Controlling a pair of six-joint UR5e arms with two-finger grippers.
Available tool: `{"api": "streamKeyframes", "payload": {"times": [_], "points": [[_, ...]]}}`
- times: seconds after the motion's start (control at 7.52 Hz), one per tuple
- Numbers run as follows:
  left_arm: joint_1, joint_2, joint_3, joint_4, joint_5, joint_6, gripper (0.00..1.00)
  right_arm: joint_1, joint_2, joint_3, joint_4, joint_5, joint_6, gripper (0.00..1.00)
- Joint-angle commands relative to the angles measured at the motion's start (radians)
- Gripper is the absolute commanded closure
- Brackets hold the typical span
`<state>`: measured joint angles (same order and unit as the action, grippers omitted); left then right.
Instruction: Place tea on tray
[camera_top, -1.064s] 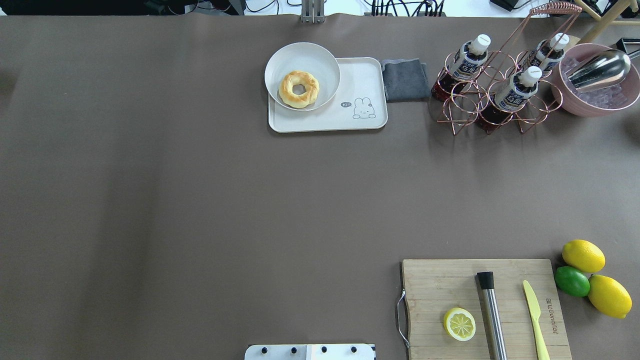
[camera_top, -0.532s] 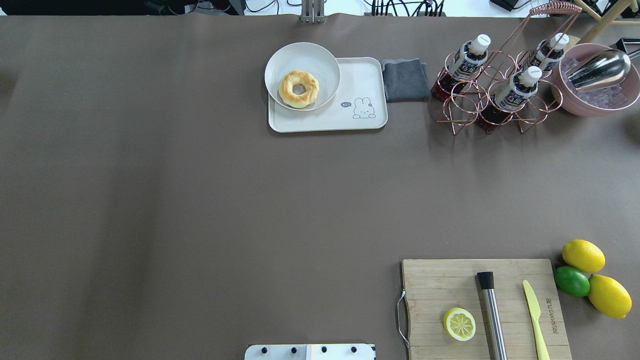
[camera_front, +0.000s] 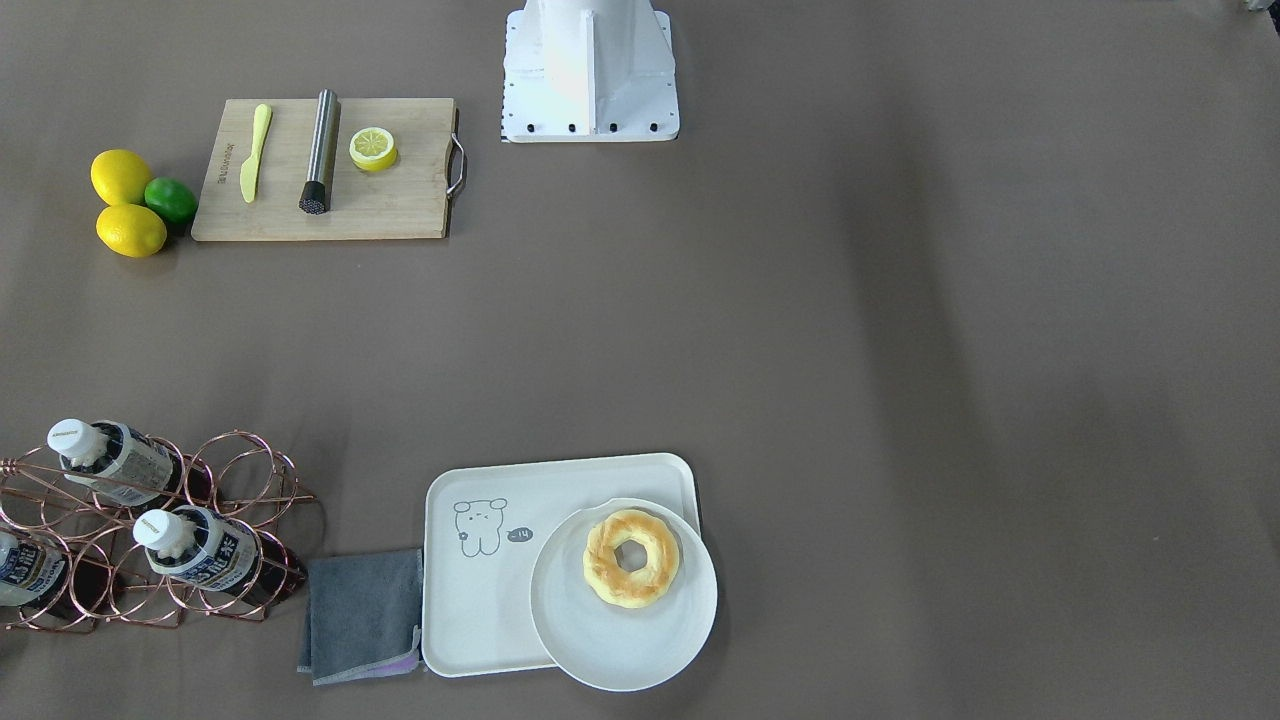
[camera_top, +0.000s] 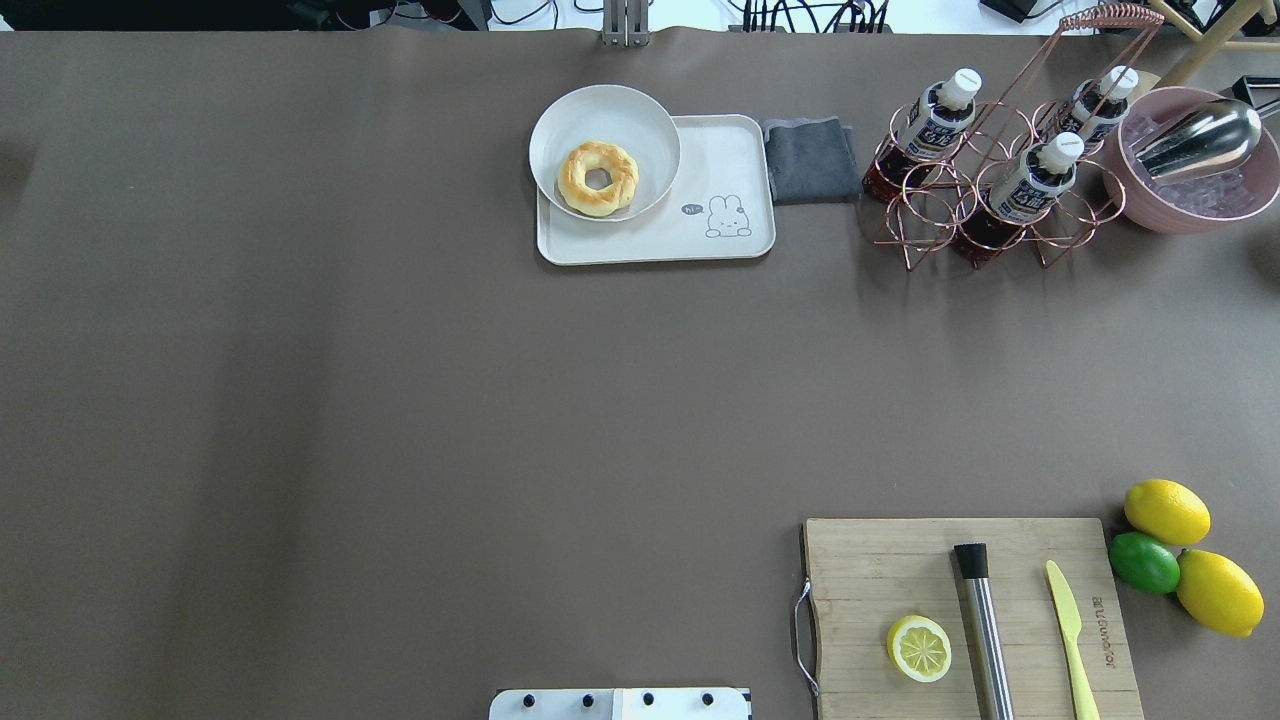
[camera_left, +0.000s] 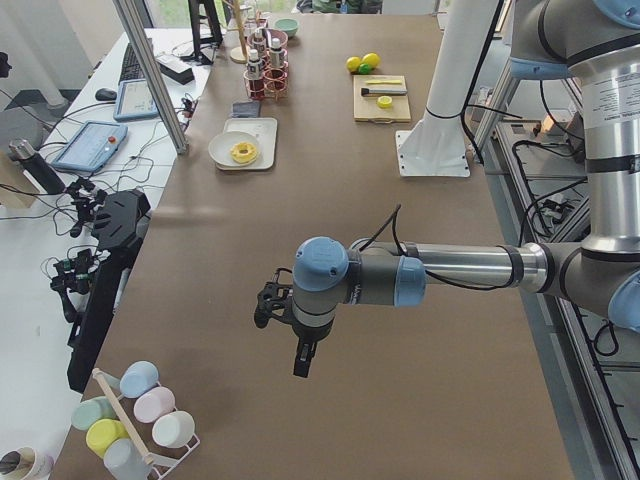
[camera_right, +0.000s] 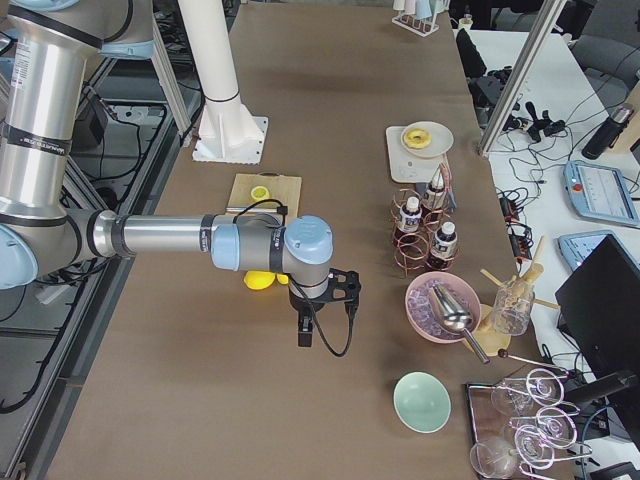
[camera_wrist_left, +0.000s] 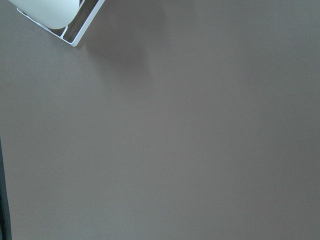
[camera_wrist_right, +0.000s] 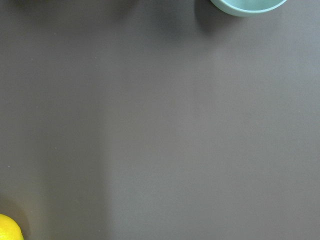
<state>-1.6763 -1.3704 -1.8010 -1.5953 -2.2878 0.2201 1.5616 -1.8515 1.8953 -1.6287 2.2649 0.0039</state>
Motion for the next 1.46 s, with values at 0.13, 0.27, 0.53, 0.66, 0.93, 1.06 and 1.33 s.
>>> {"api": "streamKeyframes", "payload": {"times": [0.13, 0.27, 0.53, 0.66, 0.93, 1.06, 1.33], "points": [[0.001, -0.021, -0.001, -0.006, 0.001, -0.005, 0.02, 0.006, 0.006, 0.017, 0.004, 0.001, 0.001, 0.00], [0.001, -0.021, 0.000, -0.018, -0.001, -0.005, 0.02, 0.006, 0.011, 0.016, 0.004, 0.028, 0.005, 0.00], [-0.002, -0.021, 0.020, -0.067, -0.001, 0.004, 0.02, 0.005, 0.011, 0.015, 0.006, 0.062, -0.002, 0.00], [-0.002, -0.024, 0.044, -0.083, -0.015, 0.004, 0.02, 0.006, 0.011, 0.022, 0.006, 0.103, 0.001, 0.00], [-0.003, -0.021, 0.055, -0.086, -0.117, 0.002, 0.02, 0.006, 0.066, 0.025, 0.007, 0.122, -0.007, 0.00], [-0.006, -0.019, 0.045, -0.118, -0.125, 0.007, 0.02, 0.006, 0.095, 0.027, 0.007, 0.087, -0.005, 0.00], [-0.008, -0.016, 0.043, -0.253, -0.127, 0.001, 0.02, 0.006, 0.129, 0.065, 0.004, 0.064, 0.002, 0.00]]}}
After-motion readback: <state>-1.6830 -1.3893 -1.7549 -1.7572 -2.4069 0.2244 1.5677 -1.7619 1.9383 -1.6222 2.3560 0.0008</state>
